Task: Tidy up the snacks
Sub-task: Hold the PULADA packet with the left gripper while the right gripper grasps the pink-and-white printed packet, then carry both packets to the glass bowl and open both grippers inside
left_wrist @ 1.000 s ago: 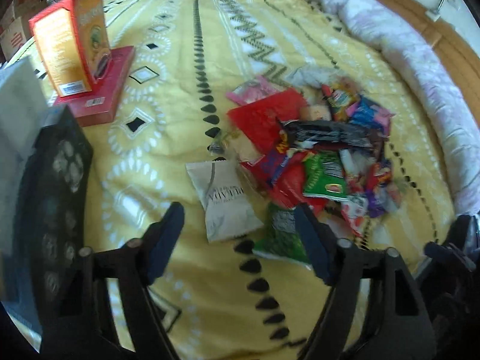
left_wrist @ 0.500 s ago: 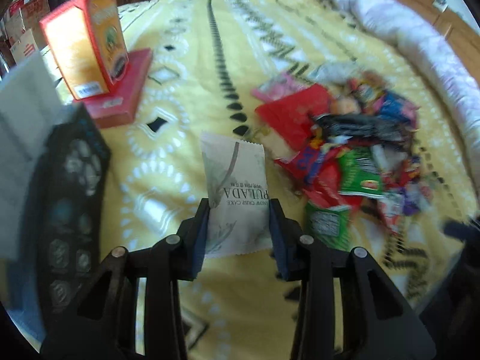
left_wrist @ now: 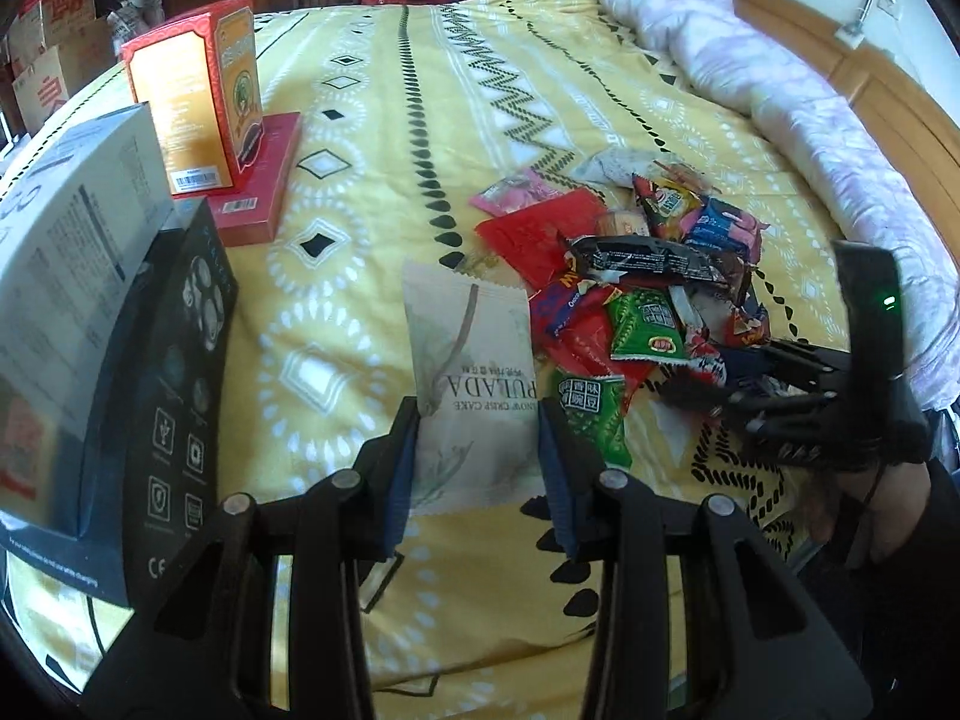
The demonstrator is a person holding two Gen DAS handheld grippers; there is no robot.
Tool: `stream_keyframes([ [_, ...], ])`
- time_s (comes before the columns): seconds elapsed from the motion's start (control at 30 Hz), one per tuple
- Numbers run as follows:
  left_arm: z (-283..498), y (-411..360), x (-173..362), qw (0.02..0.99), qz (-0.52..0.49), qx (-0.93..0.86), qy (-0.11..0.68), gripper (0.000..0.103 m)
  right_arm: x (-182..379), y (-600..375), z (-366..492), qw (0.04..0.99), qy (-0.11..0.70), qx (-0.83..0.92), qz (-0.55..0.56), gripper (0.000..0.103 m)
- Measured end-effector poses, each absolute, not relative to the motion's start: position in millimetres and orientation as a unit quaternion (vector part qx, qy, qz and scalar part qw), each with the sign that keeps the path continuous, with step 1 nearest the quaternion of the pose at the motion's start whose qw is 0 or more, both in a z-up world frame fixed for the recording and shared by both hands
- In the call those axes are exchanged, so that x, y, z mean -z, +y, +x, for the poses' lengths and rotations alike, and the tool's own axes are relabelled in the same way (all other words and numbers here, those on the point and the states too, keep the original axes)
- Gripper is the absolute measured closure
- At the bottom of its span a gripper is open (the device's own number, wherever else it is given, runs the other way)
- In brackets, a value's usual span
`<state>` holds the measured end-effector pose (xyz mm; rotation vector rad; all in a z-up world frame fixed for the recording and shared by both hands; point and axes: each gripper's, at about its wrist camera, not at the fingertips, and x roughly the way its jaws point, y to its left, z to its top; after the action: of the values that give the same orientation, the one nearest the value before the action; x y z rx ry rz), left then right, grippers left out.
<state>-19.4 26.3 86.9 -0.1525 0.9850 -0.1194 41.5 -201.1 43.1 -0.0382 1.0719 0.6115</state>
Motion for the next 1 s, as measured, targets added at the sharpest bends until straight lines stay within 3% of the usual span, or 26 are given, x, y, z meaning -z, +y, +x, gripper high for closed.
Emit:
stream_keyframes([
  [0.07, -24, 26, -91, 0.881, -0.072, 0.059, 0.464, 0.065, -53, -206, 31, 0.823, 0.490, -0.288, -0.014, 0.046],
  [0.47, -53, 59, -159, 0.922, -0.091, 0.046, 0.372, 0.065, -152, -192, -3, 0.880, 0.379, -0.287, -0.024, 0.047],
  [0.77, -96, 163, -216, 0.942, -0.126, -0.065, 0.303, 0.065, -238, -106, -6, 0.880, 0.308, -0.360, -0.033, 0.047],
  [1.0, -141, 267, -231, 0.930, -0.177, -0.168, 0.275, 0.065, -281, 16, -23, 0.847, 0.276, -0.452, -0.051, 0.047],
])
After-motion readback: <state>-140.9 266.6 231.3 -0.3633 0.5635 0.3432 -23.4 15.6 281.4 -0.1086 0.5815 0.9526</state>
